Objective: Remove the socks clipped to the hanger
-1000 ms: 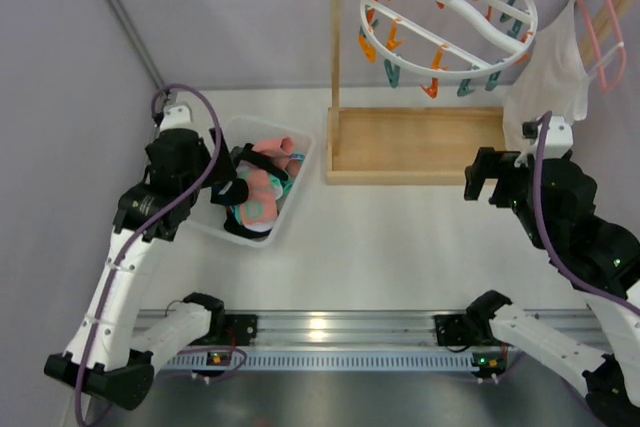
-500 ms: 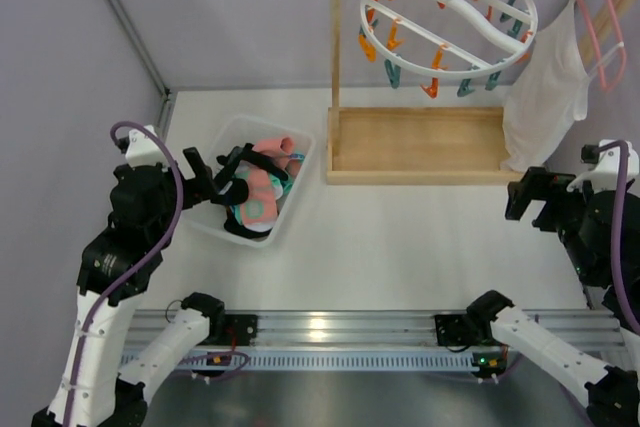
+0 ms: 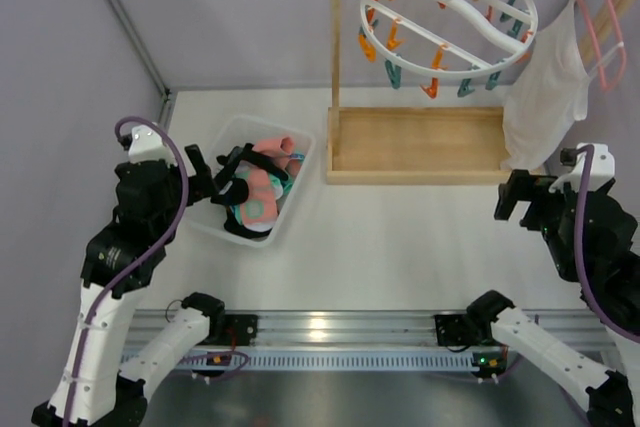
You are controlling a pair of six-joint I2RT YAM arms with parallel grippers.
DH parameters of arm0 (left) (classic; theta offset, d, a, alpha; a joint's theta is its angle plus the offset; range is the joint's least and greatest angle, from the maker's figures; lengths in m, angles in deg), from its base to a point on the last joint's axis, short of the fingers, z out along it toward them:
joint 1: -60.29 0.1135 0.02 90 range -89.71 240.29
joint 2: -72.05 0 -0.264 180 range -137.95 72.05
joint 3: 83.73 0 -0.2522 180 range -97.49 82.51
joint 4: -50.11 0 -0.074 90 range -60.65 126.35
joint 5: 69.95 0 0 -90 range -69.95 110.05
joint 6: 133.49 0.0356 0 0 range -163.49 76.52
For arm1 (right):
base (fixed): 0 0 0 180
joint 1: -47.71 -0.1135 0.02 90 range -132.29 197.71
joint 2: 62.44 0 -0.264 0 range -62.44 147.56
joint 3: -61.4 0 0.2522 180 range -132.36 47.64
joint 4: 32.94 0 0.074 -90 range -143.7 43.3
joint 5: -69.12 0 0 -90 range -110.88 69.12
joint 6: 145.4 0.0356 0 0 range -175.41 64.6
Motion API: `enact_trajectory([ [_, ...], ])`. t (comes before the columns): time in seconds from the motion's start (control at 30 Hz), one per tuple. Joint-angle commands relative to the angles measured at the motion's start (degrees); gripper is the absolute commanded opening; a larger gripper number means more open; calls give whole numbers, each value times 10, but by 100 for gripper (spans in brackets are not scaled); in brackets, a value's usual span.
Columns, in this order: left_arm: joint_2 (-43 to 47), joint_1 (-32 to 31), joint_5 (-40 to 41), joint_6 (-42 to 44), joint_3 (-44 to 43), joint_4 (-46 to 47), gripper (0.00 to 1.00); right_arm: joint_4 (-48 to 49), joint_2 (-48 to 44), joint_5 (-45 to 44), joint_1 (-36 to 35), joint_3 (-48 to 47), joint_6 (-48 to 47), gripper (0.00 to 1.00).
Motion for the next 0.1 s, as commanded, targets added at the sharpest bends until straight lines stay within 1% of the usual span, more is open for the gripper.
enact_trajectory([
  [0.0,-1,-2,17,1,-16,10,98,66,0,-6,7,16,-12,100],
  [0.07,3,-2,23,5,-18,14,99,65,8,-5,6,16,-19,100],
])
